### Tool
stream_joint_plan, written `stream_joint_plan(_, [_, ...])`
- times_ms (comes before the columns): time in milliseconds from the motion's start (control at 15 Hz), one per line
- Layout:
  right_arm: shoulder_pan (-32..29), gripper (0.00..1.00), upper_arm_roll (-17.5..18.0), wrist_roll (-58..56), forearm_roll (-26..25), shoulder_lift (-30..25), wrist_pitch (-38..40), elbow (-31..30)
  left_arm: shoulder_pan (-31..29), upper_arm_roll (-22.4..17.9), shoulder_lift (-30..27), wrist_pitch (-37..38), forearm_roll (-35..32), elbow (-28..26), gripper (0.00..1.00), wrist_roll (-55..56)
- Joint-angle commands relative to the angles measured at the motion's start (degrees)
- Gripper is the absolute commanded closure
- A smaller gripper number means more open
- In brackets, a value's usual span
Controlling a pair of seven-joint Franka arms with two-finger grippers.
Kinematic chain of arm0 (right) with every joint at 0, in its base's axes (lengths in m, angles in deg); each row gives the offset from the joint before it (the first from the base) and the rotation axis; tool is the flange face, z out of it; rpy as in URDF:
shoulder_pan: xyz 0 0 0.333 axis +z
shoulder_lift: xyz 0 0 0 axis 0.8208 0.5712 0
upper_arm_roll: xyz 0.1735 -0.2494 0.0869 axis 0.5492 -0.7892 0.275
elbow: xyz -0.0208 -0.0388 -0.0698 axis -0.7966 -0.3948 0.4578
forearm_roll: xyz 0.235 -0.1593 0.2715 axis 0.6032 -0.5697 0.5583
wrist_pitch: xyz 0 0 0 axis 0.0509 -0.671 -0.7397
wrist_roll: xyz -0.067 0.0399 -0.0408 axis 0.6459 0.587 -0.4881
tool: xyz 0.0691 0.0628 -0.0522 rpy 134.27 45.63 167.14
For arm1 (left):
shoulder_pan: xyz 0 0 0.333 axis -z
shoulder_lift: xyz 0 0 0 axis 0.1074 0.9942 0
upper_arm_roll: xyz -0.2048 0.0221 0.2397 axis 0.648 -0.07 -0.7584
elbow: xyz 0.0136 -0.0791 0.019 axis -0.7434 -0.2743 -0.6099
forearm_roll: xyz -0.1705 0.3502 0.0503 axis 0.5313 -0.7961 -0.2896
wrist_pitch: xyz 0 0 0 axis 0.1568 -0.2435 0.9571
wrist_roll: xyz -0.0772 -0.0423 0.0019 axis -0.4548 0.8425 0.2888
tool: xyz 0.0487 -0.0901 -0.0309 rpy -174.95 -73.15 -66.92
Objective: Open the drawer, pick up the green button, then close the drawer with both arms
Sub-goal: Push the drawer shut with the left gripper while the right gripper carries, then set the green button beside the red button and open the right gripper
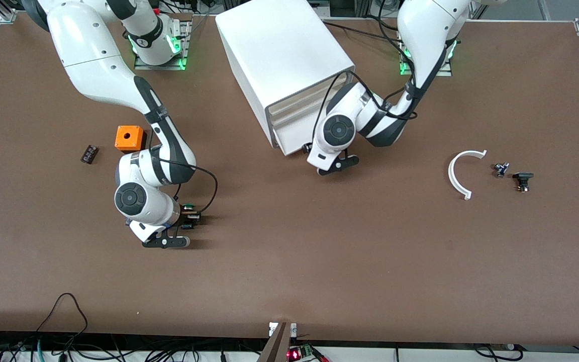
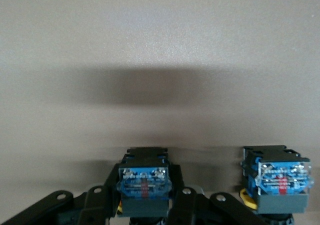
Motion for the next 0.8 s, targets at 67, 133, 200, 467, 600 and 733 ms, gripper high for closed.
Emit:
stream_joint_plan(67, [-0.8, 0.0, 0.4, -0.2, 0.0, -0.9, 0.6, 2.6, -0.3, 3.4, -2.2, -0.5, 1.4, -2.5, 0.0, 3.8])
stream_joint_plan(133, [-0.9, 0.0, 0.3, -0.3, 0.3, -1.6, 1.1, 2.8, -0.1, 3.8, -2.2, -0.4, 1.4, -2.5, 0.0, 4.5])
stream_joint_plan(200, [-1.5, 0.0, 0.3, -0.3, 0.4, -2.3, 2.6, 2.8, 0.3, 4.0, -2.2, -0.4, 1.5, -2.5, 0.0, 5.6])
stream_joint_plan(467, [-3.8, 0.0, 0.1, -3.1, -0.2, -8.0, 8.4, 2.2, 0.4, 5.0, -1.8, -0.4, 1.5, -2.5, 0.0, 6.2])
stream_joint_plan(600, [-5.6, 0.0, -0.1, -4.9, -0.2, -10.7, 9.6, 0.7, 0.4, 5.3, -1.8, -0.3, 1.6, -2.5, 0.0, 6.3])
stream_joint_plan(733, [-6.6, 0.0, -0.8, -5.4, -0.2, -14.8, 10.2, -3.3, 0.1, 5.3, -2.0, -0.1, 1.9, -2.3, 0.0, 6.3])
